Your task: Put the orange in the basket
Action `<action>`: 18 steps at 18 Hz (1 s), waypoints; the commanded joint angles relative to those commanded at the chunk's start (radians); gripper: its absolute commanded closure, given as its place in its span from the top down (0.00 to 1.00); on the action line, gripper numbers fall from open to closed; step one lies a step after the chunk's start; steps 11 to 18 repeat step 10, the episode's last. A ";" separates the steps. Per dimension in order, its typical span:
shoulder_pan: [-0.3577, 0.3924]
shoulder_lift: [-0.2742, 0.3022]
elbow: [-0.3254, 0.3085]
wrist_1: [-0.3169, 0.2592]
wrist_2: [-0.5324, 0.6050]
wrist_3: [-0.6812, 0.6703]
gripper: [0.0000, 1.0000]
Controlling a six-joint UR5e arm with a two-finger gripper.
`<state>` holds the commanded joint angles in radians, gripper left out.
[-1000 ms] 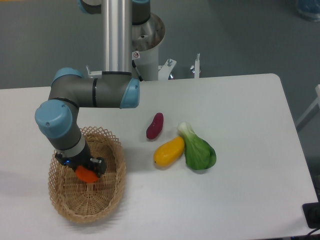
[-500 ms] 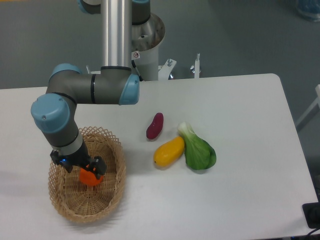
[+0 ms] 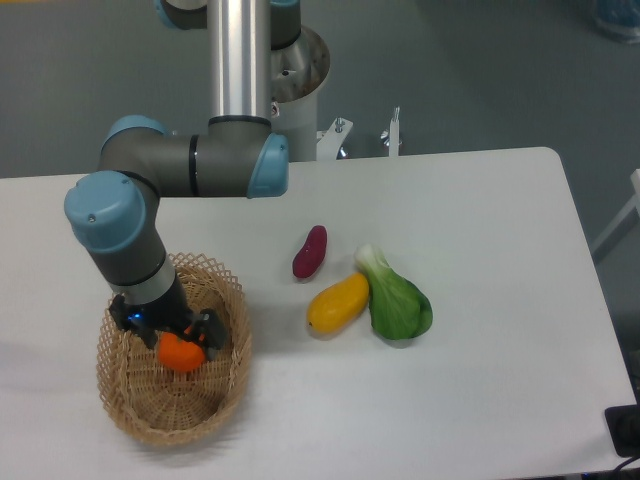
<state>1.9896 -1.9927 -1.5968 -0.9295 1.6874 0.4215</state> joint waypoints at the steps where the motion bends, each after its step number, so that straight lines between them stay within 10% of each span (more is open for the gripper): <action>1: 0.000 0.006 0.003 -0.024 0.002 0.052 1.00; 18: 0.006 0.020 -0.003 -0.042 0.011 0.117 1.00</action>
